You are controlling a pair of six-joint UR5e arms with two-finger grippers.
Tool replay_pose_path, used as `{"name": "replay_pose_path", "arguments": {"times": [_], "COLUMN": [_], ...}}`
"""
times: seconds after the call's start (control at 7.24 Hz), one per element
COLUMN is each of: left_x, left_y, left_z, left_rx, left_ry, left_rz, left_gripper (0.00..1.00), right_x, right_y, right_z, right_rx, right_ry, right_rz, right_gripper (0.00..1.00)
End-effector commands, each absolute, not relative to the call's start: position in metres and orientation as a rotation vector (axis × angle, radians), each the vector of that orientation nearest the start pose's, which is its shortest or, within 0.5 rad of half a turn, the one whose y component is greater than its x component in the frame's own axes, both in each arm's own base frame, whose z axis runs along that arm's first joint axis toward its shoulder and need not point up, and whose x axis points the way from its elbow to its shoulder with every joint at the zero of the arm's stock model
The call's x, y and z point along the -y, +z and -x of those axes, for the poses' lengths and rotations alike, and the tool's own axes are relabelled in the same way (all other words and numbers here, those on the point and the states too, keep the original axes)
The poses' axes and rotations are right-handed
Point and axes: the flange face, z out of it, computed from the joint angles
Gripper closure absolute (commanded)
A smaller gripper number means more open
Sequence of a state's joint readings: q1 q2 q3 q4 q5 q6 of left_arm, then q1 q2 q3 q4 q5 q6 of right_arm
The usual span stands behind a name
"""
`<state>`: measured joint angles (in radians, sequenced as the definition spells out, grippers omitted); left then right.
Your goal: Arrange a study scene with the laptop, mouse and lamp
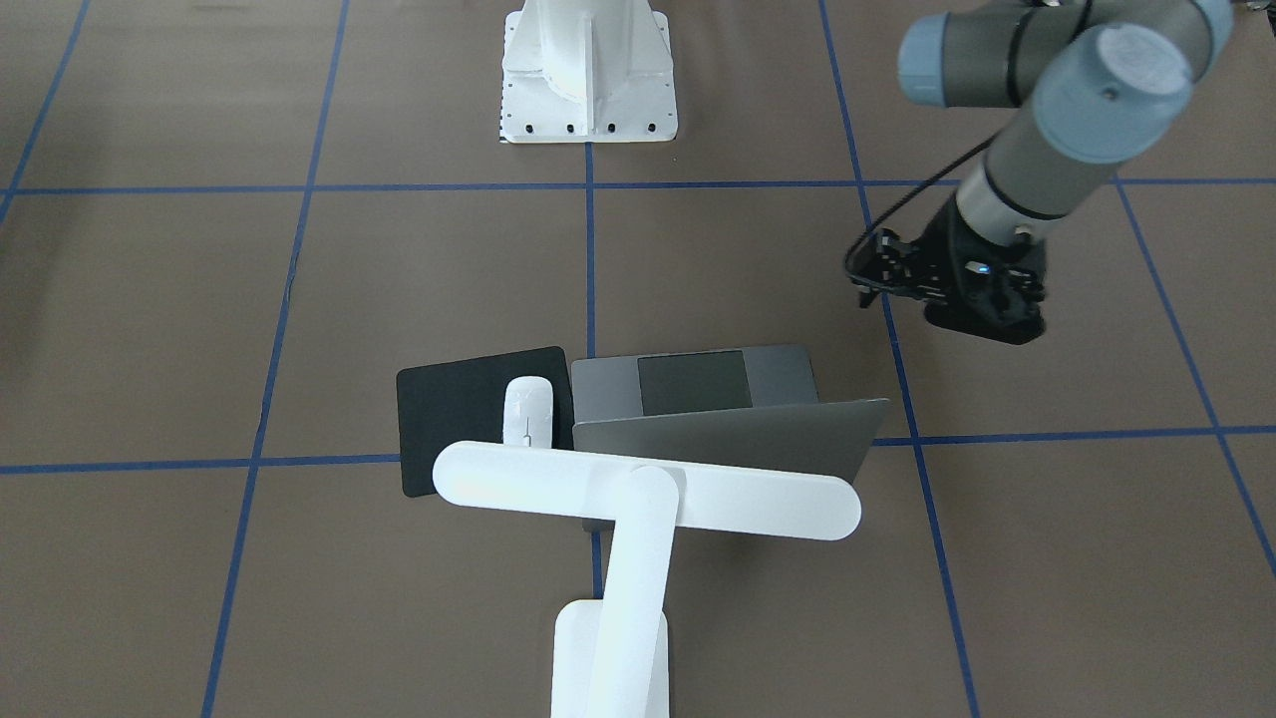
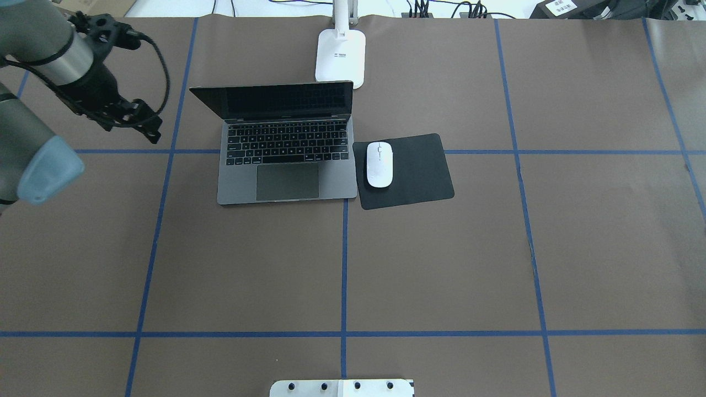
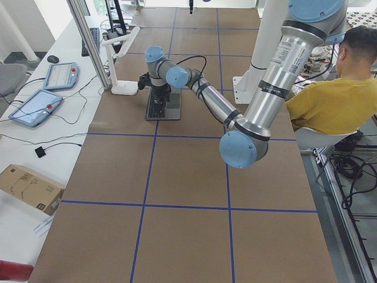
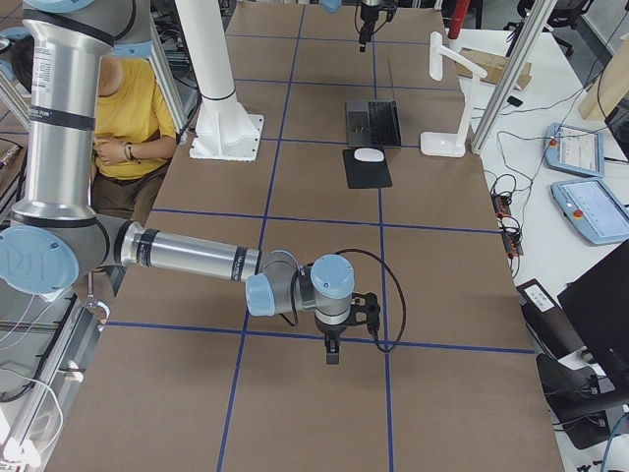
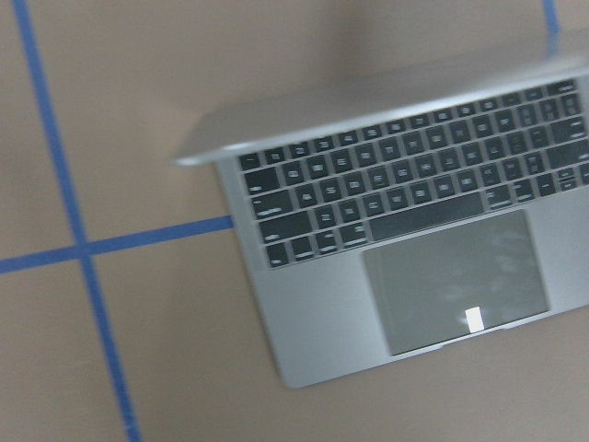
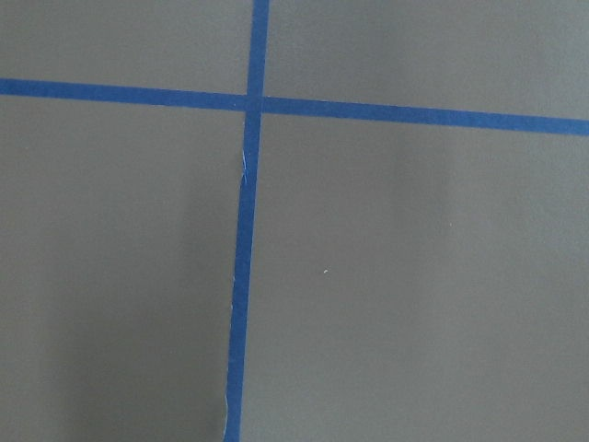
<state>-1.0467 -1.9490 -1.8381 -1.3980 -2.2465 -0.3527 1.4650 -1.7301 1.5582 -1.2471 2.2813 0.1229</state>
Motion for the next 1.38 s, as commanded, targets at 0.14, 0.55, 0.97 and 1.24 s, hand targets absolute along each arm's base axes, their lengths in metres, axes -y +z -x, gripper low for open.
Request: {"name": "replay_pose_path", "arguments": {"times": [0.14, 0.55, 0.97, 1.24], "left_x": [0.544, 0.498, 0.502, 0.496], "left_y": [0.489, 0.612, 0.630, 0.632], "left_z": [-0.076, 0.022, 0.048, 0.044], "left_rx": [-0.695, -0.704, -0.712, -0.784], "left_ry": [0.427, 0.373, 0.290, 0.291], "left_rz": [-0.148, -0.074, -0.115, -0.121], "left_gripper": [0.00, 0.00, 0.00, 0.00], "right_x": [0.442, 0.472, 0.495, 0.496], "right_y": [0.701, 0.667, 0.612, 0.611], "right_z": [-0.021, -0.028, -0.056, -0.057], "right_rx": [0.728, 0.755, 0.775, 0.773], "right_ry": [-0.050, -0.039, 0.028, 0.026], "right_rz": [-0.081, -0.114, -0.107, -0.112], "right_gripper": [0.00, 0.00, 0.00, 0.00]}}
